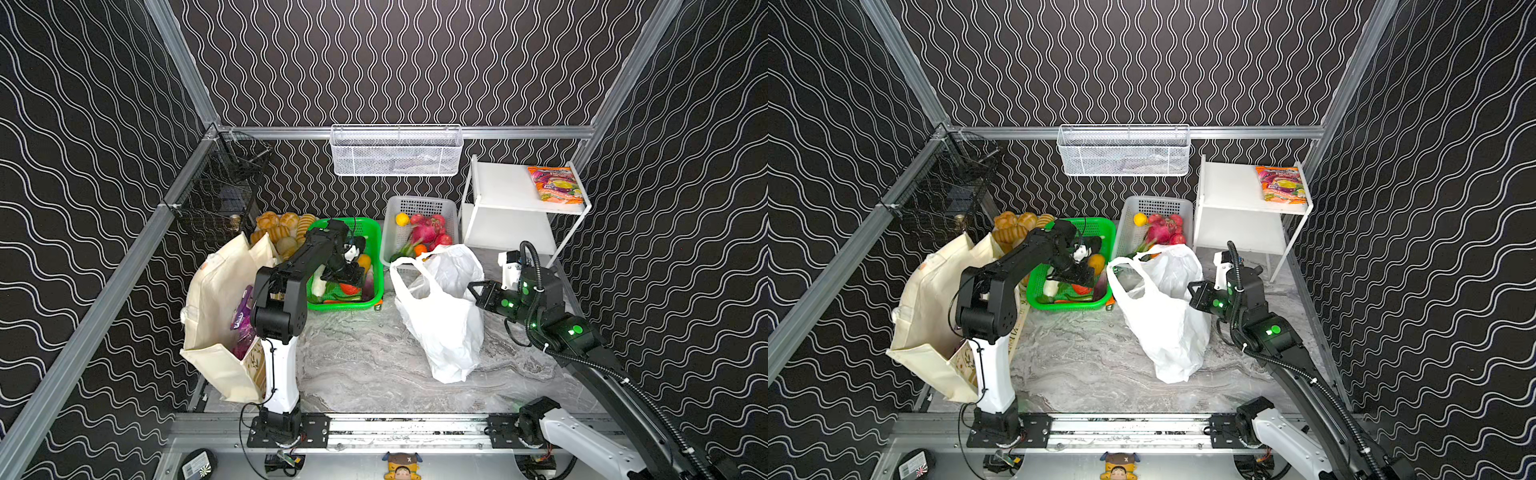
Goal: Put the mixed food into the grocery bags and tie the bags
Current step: 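Grasp the red tomato in the green basket with the left gripper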
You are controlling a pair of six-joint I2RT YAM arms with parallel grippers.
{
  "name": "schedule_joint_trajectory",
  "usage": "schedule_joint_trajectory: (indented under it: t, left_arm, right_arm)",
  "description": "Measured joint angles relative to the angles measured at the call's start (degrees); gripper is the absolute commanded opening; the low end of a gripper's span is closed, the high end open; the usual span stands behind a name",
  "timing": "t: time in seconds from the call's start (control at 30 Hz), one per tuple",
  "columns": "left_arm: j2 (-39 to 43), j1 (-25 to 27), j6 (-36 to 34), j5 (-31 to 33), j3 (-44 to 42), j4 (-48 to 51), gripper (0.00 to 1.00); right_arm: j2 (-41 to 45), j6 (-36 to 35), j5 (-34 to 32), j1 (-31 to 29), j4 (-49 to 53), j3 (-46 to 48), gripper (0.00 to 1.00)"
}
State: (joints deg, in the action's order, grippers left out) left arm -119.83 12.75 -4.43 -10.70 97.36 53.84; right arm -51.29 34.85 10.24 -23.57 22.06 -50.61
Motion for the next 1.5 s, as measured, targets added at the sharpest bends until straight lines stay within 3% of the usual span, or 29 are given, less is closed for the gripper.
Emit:
schedule_joint_trajectory:
  t: [0.2,0.43,0.6,1.1,1.5]
  left_arm:
    - [2.6,0.0,-0.4,-0.2,-0.8,0.1,0.68]
    - [13.5,0.0,0.1,-3.2,-5.5,-2.6,0.67]
    - [21.7,0.1,1.6,-6.2,-10.8,-7.0,0.76]
    - [5.2,0.0,-1.0,-1.3,-2.7,-6.2,0.83]
    - [3.5,0.0,-1.6,1.7,-7.2,-4.9,0.81]
  right_arm:
    - [0.7,0.1,0.2,0.0,-0.2,0.7,0.0]
    - [1.1,0.1,0.2,0.0,-0.3,0.9,0.0]
    - [1.7,0.1,0.2,0.0,-1.1,2.2,0.0]
    - [1.0,0.3,1.3,0.0,-1.7,2.6,0.0]
    - [1.4,0.3,1.3,0.0,-1.8,2.7,0.0]
